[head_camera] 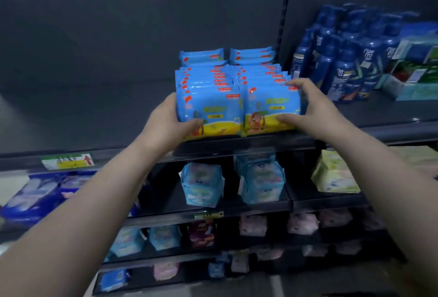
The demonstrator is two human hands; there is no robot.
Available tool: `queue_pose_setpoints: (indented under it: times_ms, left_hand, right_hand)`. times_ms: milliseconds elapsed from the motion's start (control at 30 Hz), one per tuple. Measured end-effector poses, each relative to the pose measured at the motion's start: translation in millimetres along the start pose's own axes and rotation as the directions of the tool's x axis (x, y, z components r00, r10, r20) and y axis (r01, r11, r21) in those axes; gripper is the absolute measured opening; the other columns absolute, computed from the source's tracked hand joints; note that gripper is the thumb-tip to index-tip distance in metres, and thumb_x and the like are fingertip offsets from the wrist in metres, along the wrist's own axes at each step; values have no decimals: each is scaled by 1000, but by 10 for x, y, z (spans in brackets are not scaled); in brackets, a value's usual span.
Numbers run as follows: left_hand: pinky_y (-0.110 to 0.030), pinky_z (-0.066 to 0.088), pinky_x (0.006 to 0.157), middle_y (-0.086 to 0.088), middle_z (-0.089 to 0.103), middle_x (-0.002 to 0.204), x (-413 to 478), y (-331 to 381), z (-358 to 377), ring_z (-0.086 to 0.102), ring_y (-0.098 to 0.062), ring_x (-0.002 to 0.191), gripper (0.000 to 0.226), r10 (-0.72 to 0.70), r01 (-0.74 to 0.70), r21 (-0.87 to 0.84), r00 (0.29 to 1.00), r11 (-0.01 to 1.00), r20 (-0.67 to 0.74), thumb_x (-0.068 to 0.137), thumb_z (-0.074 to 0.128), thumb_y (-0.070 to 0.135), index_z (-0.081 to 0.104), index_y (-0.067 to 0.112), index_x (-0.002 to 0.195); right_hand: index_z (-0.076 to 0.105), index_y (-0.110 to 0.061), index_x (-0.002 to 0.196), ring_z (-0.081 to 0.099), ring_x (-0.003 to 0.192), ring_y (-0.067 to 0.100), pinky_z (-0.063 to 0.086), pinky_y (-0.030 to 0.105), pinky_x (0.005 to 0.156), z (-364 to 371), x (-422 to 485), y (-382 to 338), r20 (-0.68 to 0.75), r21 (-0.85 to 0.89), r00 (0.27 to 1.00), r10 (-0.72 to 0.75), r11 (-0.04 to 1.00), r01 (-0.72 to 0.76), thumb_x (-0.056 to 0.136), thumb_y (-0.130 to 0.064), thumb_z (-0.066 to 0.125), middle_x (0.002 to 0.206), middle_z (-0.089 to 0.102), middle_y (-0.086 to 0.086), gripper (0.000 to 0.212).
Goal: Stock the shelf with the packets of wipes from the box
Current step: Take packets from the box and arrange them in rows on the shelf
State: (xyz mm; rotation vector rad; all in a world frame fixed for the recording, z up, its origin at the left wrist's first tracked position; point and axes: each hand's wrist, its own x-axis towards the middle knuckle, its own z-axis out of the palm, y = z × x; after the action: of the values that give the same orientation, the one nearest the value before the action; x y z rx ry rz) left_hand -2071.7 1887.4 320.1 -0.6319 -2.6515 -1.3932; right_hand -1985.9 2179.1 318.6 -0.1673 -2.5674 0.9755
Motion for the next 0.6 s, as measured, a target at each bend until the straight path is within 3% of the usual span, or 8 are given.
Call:
queue_pose_setpoints:
  times_ms: [100, 300, 500, 600]
  left_hand:
    - [-28, 44, 78, 10, 58, 109, 16, -14, 37, 57, -13, 93, 74, 80, -79, 49, 997, 996, -14, 77, 75, 21, 31, 29, 137]
    - [-35, 44, 73, 2, 56, 103, 163, 1, 126, 55, -23, 91, 53, 200, -184, 149, 975, 972, -98, 79, 72, 18, 39, 19, 121]
    - [-32, 36, 75, -2, 39, 106, 155, -99, 69, 49, -26, 95, 54, 180, -166, 362, 984, 917, -4, 75, 76, 28, 46, 17, 119]
    - [-36, 39, 88, -4, 37, 113, 135, -120, 51, 45, -30, 106, 66, 192, -170, 411, 981, 896, -13, 72, 78, 35, 46, 20, 127]
  right_hand:
    - [41, -32, 127, 53, 113, 20, 44, 41, 97, 44, 47, 11, -13, -78, 1000, 14, 997, -15, 72, -28, 80, 131, 48, 0, 68]
    - [43, -22, 130, 47, 116, 27, 39, 43, 98, 140, 201, -29, -144, -195, 990, -11, 981, -17, 71, -25, 80, 124, 47, 9, 70]
    - [45, -32, 130, 45, 115, 29, 34, 49, 102, 98, 131, 23, -14, -325, 999, 36, 945, -39, 69, -37, 79, 124, 41, 4, 71]
    - [42, -34, 134, 41, 123, 28, 31, 49, 106, 120, 95, 2, -34, -357, 999, 23, 933, -34, 70, -40, 78, 134, 35, 4, 74]
